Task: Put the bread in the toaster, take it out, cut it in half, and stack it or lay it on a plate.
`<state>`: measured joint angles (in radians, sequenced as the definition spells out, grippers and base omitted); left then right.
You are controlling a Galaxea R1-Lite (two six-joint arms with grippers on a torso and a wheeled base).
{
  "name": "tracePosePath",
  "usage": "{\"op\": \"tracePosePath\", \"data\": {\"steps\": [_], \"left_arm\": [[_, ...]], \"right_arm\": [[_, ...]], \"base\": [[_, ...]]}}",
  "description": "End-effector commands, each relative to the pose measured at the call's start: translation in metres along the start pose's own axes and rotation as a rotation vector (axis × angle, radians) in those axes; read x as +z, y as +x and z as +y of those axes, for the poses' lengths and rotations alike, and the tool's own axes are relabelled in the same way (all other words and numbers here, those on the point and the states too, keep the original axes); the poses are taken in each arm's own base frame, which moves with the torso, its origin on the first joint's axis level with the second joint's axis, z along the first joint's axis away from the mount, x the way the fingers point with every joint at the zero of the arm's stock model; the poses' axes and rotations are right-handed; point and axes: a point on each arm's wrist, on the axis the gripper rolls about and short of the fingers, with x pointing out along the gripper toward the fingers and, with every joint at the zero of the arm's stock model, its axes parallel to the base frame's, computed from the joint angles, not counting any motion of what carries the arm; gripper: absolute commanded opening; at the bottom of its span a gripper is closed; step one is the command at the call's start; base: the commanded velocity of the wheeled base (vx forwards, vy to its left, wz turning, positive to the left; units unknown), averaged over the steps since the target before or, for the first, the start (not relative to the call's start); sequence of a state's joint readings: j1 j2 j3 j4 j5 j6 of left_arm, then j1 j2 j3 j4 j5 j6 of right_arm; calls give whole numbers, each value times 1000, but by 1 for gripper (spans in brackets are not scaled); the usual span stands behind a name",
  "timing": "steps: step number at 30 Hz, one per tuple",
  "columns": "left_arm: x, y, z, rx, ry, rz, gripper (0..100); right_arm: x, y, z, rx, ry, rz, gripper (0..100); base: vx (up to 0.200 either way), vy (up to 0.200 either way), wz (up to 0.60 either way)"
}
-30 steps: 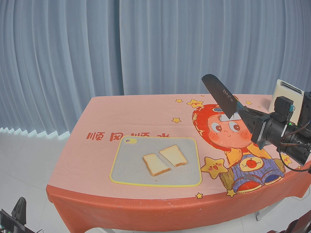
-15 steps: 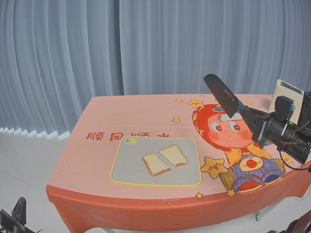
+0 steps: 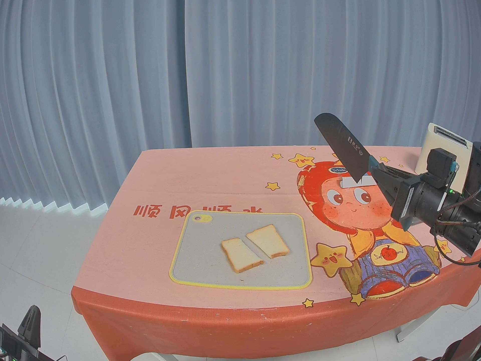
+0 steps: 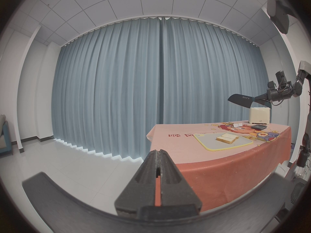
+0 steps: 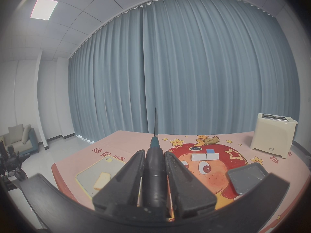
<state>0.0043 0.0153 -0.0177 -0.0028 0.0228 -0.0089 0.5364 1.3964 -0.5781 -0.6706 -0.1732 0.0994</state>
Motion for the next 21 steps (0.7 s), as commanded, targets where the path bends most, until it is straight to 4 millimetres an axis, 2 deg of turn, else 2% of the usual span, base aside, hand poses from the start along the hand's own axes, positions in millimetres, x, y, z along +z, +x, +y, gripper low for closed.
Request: {"op": "tracePosePath", "data": {"steps": [1,10,21], "left_arm": [[-5,0,0,1,0,2,0],[-5,0,0,1,0,2,0],[-5,0,0,1,0,2,0]], "right_arm": [[2,0,-2,-9,3,-10,0],[-1,-1,-3,-11,0,3,0],[0,7,-9,-2,20,10,0]], "base": [[0,0,0],[0,0,0],[0,0,0]]}}
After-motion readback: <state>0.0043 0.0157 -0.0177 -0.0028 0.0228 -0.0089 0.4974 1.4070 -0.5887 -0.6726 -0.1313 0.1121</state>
